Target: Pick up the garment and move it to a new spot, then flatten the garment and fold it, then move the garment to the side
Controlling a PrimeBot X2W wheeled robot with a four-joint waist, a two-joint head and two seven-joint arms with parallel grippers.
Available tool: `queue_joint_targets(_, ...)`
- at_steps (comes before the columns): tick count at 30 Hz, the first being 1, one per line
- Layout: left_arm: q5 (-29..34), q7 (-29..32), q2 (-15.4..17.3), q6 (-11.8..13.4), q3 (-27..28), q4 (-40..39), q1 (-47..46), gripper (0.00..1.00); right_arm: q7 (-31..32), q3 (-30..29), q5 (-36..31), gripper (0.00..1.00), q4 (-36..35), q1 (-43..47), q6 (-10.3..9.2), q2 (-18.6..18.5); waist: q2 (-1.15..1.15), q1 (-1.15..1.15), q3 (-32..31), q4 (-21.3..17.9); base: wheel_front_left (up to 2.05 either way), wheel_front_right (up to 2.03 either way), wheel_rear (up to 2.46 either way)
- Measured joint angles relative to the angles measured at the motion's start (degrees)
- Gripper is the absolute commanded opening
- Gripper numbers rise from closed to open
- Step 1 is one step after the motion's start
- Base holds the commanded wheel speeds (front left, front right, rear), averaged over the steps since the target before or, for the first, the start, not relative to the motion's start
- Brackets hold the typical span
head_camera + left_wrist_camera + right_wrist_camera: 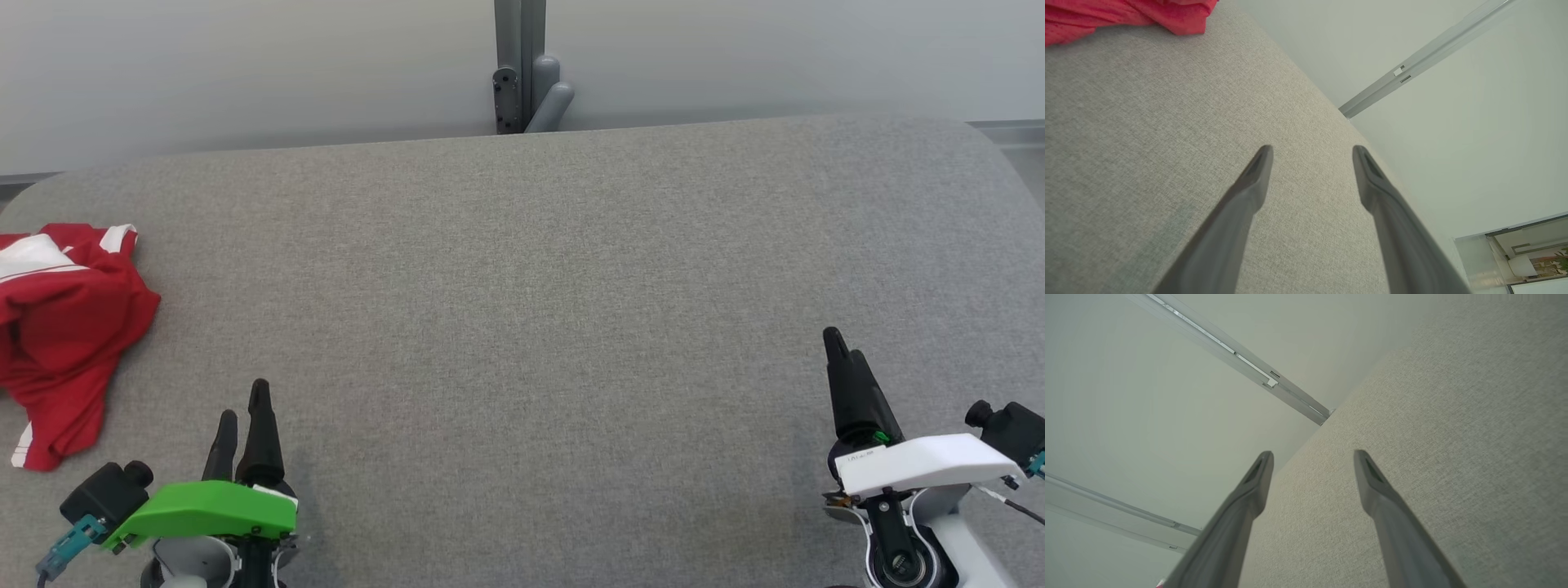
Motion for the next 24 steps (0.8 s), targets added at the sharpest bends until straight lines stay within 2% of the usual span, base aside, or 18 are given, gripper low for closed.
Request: queue_joint_targets(24, 17.8, -4.0, 0.1, 0.8, -2.2, 0.0, 0.3, 1.0, -0.3, -4.6, -23.6, 1.0, 0.2, 1.2, 0.0, 3.1, 0.0, 0.0, 0.0, 0.0, 0.0, 0.0, 0.0)
